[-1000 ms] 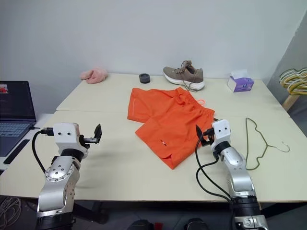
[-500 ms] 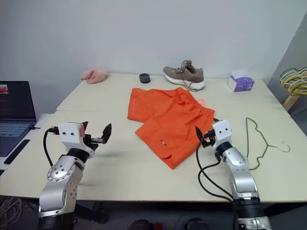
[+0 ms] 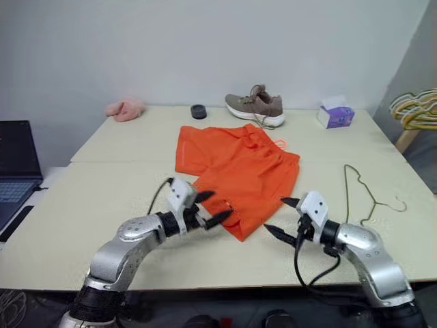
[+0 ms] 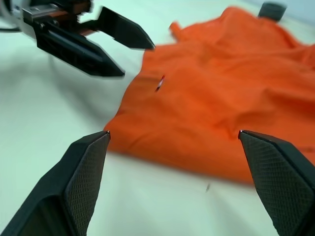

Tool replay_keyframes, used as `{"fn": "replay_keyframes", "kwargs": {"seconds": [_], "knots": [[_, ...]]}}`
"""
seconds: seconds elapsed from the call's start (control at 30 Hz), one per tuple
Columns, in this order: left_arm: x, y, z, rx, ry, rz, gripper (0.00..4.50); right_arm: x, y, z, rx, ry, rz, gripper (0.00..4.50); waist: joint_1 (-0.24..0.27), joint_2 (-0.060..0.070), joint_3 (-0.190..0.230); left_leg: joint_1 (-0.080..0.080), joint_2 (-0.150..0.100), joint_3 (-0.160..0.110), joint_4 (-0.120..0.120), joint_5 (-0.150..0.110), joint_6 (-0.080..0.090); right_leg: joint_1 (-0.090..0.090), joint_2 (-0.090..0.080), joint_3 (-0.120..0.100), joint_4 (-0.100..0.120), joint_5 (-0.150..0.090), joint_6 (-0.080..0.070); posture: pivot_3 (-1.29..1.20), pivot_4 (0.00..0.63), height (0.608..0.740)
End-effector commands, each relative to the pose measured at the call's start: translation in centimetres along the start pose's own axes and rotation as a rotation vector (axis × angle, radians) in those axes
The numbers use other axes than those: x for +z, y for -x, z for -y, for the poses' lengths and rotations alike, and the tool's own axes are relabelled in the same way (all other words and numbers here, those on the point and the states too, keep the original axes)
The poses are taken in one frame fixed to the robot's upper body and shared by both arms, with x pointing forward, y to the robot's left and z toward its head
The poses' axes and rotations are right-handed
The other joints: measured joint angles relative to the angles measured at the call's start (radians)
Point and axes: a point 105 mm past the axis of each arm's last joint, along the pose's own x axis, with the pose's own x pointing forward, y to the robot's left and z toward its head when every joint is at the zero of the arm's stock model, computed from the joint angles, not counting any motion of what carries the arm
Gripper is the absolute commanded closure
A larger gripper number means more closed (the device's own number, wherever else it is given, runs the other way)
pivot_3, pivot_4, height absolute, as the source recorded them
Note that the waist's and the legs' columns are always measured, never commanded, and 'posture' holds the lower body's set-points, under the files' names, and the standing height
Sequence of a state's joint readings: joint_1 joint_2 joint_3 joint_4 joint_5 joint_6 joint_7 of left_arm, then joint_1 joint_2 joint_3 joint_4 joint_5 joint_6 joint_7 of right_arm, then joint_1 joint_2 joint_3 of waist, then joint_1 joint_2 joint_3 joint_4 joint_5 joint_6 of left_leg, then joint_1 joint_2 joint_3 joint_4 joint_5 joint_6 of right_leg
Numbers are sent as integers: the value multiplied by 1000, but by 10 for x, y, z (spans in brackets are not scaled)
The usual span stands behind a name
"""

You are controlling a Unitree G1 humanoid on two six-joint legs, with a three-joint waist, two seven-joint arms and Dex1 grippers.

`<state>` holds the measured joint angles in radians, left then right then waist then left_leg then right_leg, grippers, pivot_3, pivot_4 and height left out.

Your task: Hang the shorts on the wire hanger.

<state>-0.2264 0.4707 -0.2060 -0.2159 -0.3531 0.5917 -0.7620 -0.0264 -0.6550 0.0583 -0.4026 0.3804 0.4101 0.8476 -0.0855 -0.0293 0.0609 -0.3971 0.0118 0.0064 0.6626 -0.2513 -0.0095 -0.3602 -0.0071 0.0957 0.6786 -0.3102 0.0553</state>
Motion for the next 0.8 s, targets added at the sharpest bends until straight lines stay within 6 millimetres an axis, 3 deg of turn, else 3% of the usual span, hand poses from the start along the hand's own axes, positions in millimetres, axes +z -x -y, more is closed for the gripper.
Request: {"fn": "replay_keyframes", "kwargs": {"seconds": [0.03,0.37,0.5,0.67,0.8], "knots": [[-3,-9,17,-142,-41,-91,0,16,7,-3,27,38,15,53,-11,0,1,0,1,0,0,0,0,0,1,0,0,-1,1,-143,39,740],[-16,-29,0,-100,-158,-188,0,17,15,2,-33,72,3,53,-37,1,2,2,1,-1,0,0,0,2,2,2,-1,-2,3,-188,39,740],[-23,-27,-8,-72,-184,-211,871,17,15,4,-46,79,7,0,-49,1,2,1,1,-1,0,0,0,2,1,1,-2,-2,3,-190,37,740],[-25,-22,-15,-40,-177,-205,2533,19,13,10,-54,104,8,0,-55,1,2,1,0,-1,0,0,0,2,0,1,-2,-2,3,-177,33,740],[-24,-6,-19,-22,-157,-193,3820,20,10,19,-63,154,-1,0,-61,1,2,2,0,-1,0,0,0,2,0,1,-1,-2,3,-166,34,740]]}}
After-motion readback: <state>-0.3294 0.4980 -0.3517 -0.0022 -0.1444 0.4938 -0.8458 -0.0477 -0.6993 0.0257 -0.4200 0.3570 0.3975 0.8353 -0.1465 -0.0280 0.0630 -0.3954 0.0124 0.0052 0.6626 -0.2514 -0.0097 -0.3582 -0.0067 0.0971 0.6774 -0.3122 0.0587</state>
